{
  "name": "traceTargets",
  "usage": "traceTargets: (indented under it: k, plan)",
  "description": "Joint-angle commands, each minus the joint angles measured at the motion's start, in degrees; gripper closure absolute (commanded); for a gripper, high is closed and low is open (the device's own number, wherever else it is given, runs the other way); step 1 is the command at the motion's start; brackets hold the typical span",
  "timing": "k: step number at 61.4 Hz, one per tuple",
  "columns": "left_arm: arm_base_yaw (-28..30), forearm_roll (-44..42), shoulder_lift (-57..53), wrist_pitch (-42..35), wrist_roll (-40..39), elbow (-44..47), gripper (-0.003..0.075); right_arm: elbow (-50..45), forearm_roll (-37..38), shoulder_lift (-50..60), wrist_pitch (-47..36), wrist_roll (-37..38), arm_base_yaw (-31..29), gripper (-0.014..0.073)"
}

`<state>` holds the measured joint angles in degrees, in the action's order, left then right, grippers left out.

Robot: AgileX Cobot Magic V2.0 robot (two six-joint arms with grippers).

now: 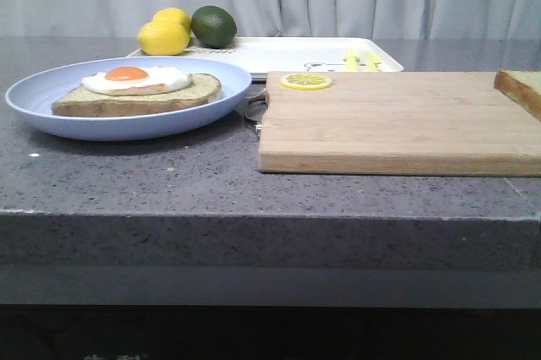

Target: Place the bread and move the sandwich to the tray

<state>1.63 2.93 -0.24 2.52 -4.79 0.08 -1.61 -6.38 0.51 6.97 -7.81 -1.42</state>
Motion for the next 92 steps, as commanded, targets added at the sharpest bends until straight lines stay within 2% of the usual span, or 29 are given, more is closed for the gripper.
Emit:
traceTargets:
  k: [1, 7, 16, 26, 38, 46, 53, 59, 64, 69, 74, 78, 83, 92]
  plan:
    - [0.18, 0.11, -1.10, -10.55, -0.39, 0.22, 0.0738, 3.10, -0.57, 1.14, -4.84, -0.08, -0.26, 0.0703]
    - [0.18, 0.11, -0.98, -14.37, -0.39, -1.12, 0.0738, 6.88, -0.57, 0.88, -3.58, -0.08, -0.26, 0.0703]
    - [0.18, -0.25, 2.49, -10.74, -0.39, -7.26, 0.0738, 15.34, -0.57, -2.37, 0.63, -0.08, -0.26, 0.0703]
    - [0.18, -2.04, 15.39, -2.52, -0.39, -17.11, 0.0738, 25.31, -0.57, -14.14, 5.07, -0.08, -0.26, 0.0703]
    - [0.18, -4.99, 33.44, -2.20, -0.39, -25.79, 0.0738, 32.19, -0.63, -27.52, 6.13, -0.08, -0.20, 0.0703]
    - [0.18, -4.99, 39.20, -2.20, -0.39, -28.25, 0.0738, 32.61, -0.63, -30.55, 4.57, -0.08, -0.20, 0.0696]
    - [0.18, -4.89, 40.48, -4.55, -0.39, -28.39, 0.0737, 32.61, -0.63, -30.61, 4.33, -0.08, -0.20, 0.0604]
    - [0.18, -4.89, 40.52, -5.66, -0.39, -28.39, 0.0722, 32.61, -0.63, -30.61, 4.33, -0.08, -0.20, 0.0429]
    - [0.18, -4.89, 40.52, -6.88, -0.39, -28.39, 0.0636, 32.61, -0.63, -30.61, 4.33, -0.08, -0.20, 0.0237]
    - [0.18, -4.89, 40.52, -8.03, -0.39, -28.39, 0.0459, 32.61, -0.63, -30.61, 4.12, -0.08, -0.20, 0.0090]
    - [0.18, -4.89, 40.62, -8.75, -0.39, -28.39, 0.0251, 32.61, -0.63, -30.61, 4.09, -0.08, -0.20, 0.0009]
    - [0.18, -4.89, 40.81, -9.18, -0.39, -28.39, 0.0122, 32.61, -0.63, -30.61, 4.09, -0.08, -0.20, -0.0001]
    - [0.18, -4.89, 40.81, -9.27, -0.39, -28.39, 0.0064, 32.78, -0.93, -31.11, 3.92, -0.08, -0.29, -0.0001]
    - [0.18, -4.89, 40.81, -9.27, -0.39, -28.39, 0.0069, 39.91, -1.87, -40.33, 9.91, 0.33, -2.62, -0.0001]
